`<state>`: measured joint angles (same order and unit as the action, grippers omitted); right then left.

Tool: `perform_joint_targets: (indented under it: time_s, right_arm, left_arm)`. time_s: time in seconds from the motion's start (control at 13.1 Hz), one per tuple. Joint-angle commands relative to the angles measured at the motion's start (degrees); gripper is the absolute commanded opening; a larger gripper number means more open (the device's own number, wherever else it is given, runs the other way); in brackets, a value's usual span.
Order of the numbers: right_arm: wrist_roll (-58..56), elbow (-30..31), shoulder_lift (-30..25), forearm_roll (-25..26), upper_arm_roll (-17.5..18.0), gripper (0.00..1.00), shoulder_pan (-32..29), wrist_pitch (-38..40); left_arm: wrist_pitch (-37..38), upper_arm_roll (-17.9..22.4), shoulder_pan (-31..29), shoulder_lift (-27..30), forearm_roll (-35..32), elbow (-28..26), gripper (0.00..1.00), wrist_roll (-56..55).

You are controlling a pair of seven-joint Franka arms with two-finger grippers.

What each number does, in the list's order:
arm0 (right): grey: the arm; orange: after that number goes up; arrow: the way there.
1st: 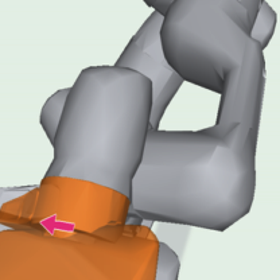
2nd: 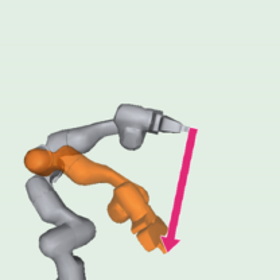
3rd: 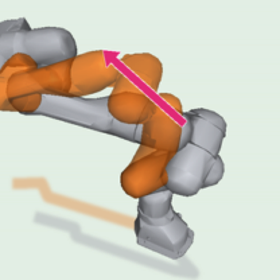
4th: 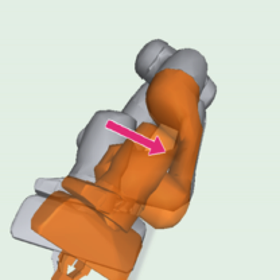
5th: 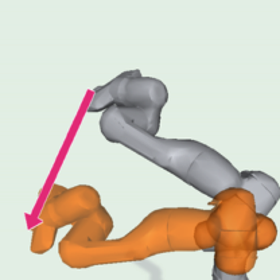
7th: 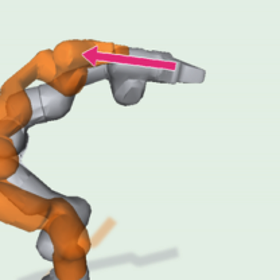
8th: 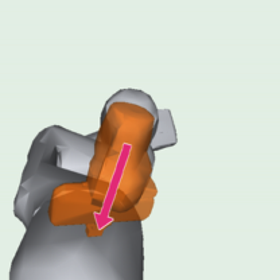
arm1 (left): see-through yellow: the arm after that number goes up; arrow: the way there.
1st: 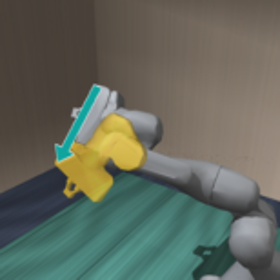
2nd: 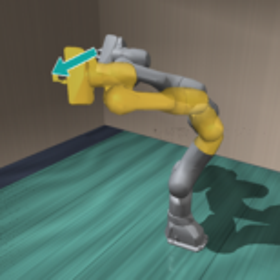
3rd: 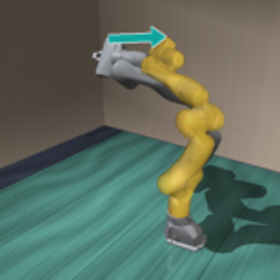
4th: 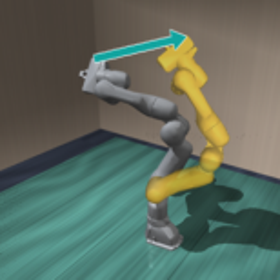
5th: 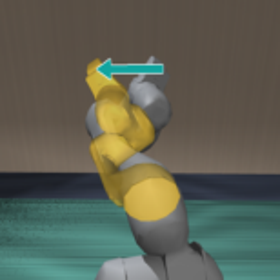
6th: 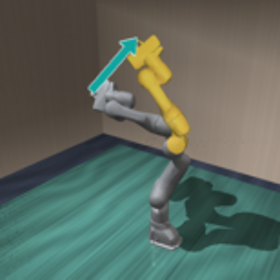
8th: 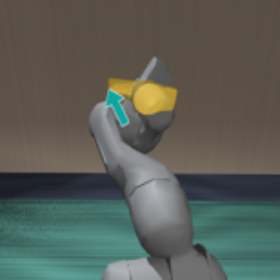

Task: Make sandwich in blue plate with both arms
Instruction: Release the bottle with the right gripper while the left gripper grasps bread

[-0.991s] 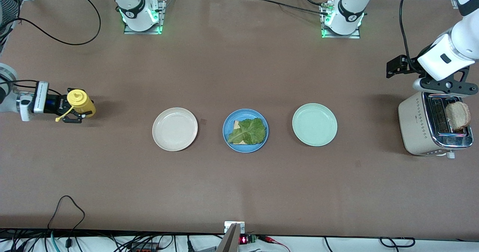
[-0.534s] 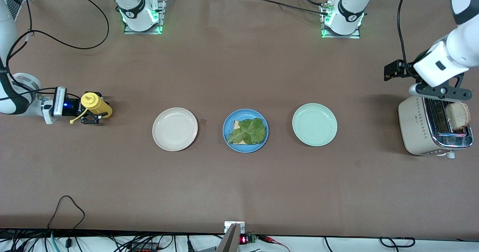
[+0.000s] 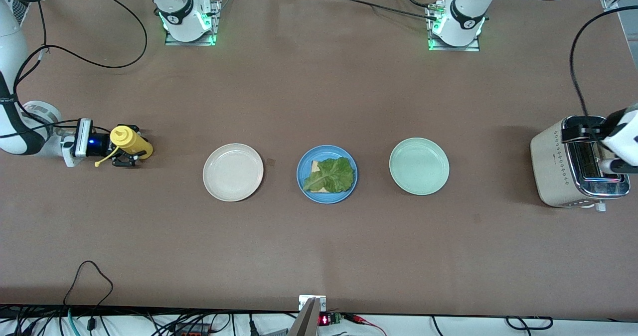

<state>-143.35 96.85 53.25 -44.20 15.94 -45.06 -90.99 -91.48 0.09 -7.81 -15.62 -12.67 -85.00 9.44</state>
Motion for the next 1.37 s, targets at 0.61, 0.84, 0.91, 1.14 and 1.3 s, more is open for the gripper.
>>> perform_joint_targets:
  time_s: [0.61,0.84,0.91,1.14,1.3]
  right_arm:
    - [-0.17,-5.08,0.98,2.98,-0.63,1.00,-3.28,5.56]
    - [-0.78,-7.01,0.89,5.70,-5.46,1.00,-3.45,7.93]
    - [-0.96,-8.85,0.89,6.14,-7.57,1.00,-3.46,9.42]
    - [-0.96,-16.30,0.45,7.72,-13.19,1.00,-3.46,14.60]
    - [-0.35,-21.24,-0.42,8.69,-15.92,1.00,-3.46,17.77]
  left_arm:
    - [-20.99,-0.97,-16.87,-5.99,1.93,-8.95,0.82,20.51]
    - [-23.92,-0.97,-19.17,-8.11,6.33,-9.22,0.51,24.75]
    - [-23.39,-1.06,-19.26,-8.11,6.52,-9.39,0.37,24.75]
    - [-17.43,-1.15,-19.17,-7.59,6.52,-8.43,0.05,24.84]
    - [-16.80,-1.15,-19.26,-6.97,6.52,-7.64,0.01,26.75]
